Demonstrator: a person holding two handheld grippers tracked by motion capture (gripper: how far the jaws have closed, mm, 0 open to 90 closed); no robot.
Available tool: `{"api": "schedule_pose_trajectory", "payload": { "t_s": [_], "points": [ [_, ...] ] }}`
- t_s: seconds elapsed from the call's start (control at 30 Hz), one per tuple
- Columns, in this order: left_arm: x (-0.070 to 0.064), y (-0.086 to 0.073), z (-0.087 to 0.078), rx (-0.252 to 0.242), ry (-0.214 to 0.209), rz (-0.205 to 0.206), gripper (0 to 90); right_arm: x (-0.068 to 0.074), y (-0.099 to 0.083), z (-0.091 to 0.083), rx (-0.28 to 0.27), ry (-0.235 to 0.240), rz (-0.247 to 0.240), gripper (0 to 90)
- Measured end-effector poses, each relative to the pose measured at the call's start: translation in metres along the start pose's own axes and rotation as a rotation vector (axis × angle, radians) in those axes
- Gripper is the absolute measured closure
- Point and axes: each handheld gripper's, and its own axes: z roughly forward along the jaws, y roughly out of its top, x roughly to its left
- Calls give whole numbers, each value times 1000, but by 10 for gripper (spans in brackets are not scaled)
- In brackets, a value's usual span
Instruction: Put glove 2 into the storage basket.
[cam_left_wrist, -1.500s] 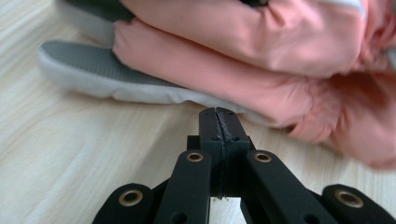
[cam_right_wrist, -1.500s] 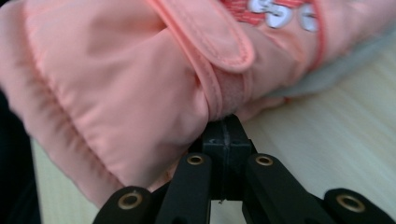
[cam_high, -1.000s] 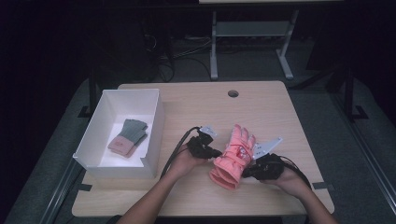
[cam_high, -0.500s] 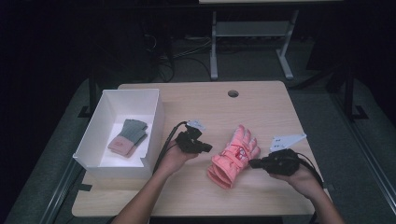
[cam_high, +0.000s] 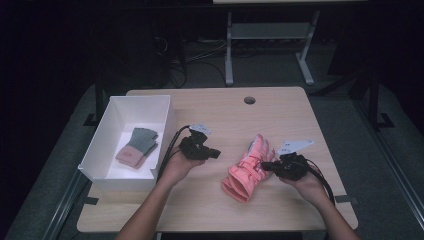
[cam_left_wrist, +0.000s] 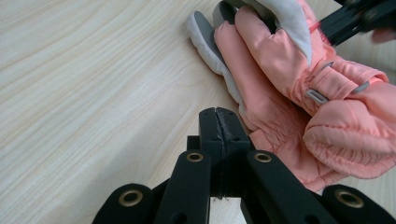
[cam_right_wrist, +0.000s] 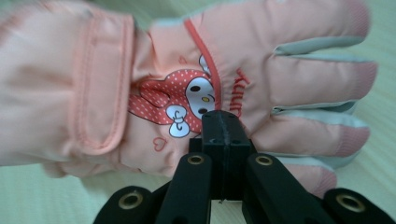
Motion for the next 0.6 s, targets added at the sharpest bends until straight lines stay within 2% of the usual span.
{"api": "schedule_pose_trajectory", "payload": {
  "t_s": [0.17, 0.33, 0.43, 0.6],
  "points": [
    [-1, 0, 0, 6, -5, 5, 890, 3, -3, 16, 52, -10, 0, 900],
    [-4, 3, 3, 20, -20, 18, 829, 5, -4, 22, 54, -9, 8, 900],
    [-10, 12, 6, 24, -30, 33, 629, 6, -4, 27, 66, -21, 3, 900],
    [-16, 25, 13, 26, -59, 48, 431, 7, -3, 28, 74, -25, -5, 900]
  ]
}}
